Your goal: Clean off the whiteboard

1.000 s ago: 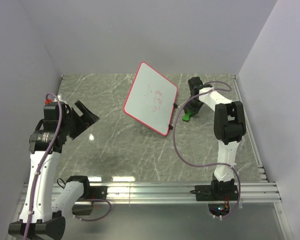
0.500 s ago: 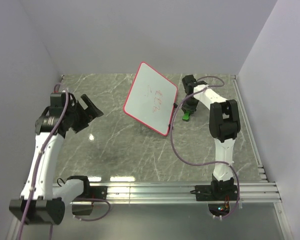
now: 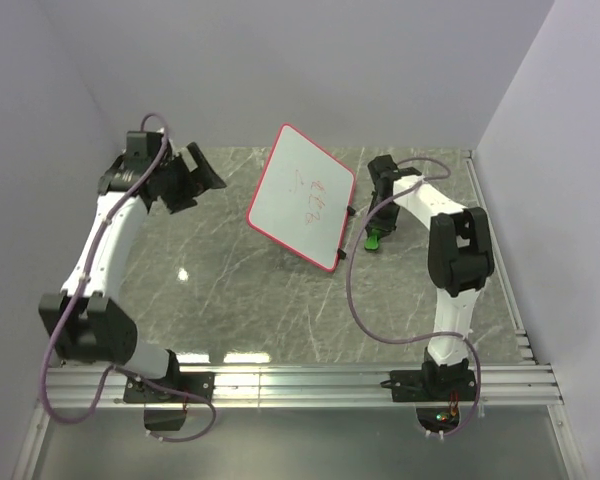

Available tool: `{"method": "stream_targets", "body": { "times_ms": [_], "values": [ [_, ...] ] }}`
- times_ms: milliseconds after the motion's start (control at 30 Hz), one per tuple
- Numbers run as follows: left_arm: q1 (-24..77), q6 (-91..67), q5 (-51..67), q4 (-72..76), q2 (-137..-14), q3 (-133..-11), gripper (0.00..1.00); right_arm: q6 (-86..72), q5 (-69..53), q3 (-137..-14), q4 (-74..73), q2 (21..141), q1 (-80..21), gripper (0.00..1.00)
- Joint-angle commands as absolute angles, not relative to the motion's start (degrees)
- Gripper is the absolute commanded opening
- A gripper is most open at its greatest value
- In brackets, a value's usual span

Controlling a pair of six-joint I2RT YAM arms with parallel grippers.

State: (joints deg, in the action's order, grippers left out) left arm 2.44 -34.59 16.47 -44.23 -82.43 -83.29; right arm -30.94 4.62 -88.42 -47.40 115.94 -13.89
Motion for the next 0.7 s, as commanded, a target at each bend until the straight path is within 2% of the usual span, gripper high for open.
{"method": "stream_targets", "body": {
  "times_ms": [0,300,533,567,667],
  "values": [
    [5.1,-32.3,19.8,-38.7,-87.6,-90.3,0.99,-30.8,0.4,-90.3,-48.8,108.3,-13.9,0.00],
    [11.7,-29.2,21.2,-41.2,-109.4,-112.3,0.92,-30.8,-6.0,-88.1,-47.1,99.9,-12.7,0.00],
    [12.4,-31.5,27.3,-33.8,-117.9,-113.3,0.81,-35.5,-20.3,-83.9,-36.9,95.5,-12.5,0.00],
    [12.4,-32.0,28.5,-33.7,-120.2,-114.9,0.76,-37.7,-24.7,-83.8,-33.7,95.1,-12.6,0.00],
    [12.8,-34.1,32.2,-30.1,-122.4,-114.3,0.74,-41.1,-30.3,-86.2,-30.1,96.0,-13.1,0.00]
  ]
}}
